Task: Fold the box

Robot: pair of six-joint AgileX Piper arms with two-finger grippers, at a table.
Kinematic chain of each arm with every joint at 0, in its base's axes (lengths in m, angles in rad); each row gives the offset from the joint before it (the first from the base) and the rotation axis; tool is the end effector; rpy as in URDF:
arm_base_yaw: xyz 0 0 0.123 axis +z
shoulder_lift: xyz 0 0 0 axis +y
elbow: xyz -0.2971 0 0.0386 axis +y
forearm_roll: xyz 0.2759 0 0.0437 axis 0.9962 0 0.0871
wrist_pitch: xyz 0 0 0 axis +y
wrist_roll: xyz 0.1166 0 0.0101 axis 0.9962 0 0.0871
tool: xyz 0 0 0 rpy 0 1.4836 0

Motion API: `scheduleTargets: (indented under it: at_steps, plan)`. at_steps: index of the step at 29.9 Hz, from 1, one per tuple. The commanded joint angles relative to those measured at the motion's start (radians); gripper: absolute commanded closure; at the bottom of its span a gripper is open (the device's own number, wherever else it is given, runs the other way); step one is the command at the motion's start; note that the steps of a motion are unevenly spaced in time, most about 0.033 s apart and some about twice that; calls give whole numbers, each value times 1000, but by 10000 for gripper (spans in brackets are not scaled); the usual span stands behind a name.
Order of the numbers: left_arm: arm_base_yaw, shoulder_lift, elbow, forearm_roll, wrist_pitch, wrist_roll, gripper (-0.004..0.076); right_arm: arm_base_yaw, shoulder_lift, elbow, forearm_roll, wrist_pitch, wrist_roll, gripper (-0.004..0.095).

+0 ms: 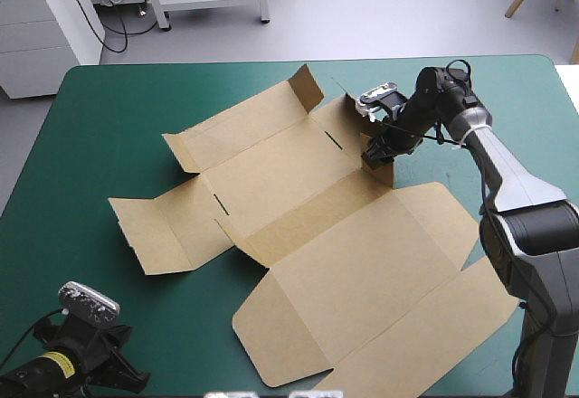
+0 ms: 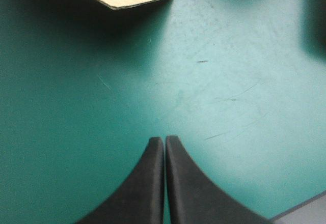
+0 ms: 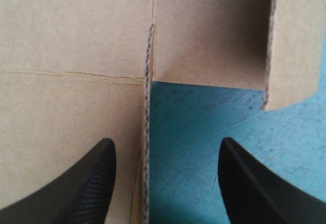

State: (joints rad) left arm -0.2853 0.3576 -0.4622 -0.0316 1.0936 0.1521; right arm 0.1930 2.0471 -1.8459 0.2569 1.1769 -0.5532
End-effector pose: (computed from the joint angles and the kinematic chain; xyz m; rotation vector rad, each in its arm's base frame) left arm 0.0735 -0.0250 0.2436 0.5311 2.4168 -0.0981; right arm 0.4680 0.1195 0.2480 -0.9380 2.6487 0.2780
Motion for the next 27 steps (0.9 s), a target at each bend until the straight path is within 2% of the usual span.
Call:
scheduleTargets:
  at_steps: [1, 5, 11, 17, 22, 24, 27]
  plan:
    - [1, 7, -24, -5, -45, -5, 734, 2, -39, -34, 15, 12, -31, 425]
    - [1, 7, -24, -5, -45, -5, 734, 2, -22, -34, 22, 24, -41, 586]
    - [1, 7, -24, -5, -45, -5, 734, 2, -17, -34, 110, 24, -109, 927]
    - [1, 7, -24, -5, -45, -5, 734, 2, -17, -36, 136, -15, -210, 923]
    - [1, 7, -24, -5, -45, -5, 734, 2, -17, -65, 180, -148, -182, 924]
    - [1, 7, -24, -5, -45, -5, 734, 4, -17, -81, 198, -129, -262, 924]
    - [1, 7, -24, -5, -45, -5, 734, 25, -17, -103, 179, -45, -445, 923]
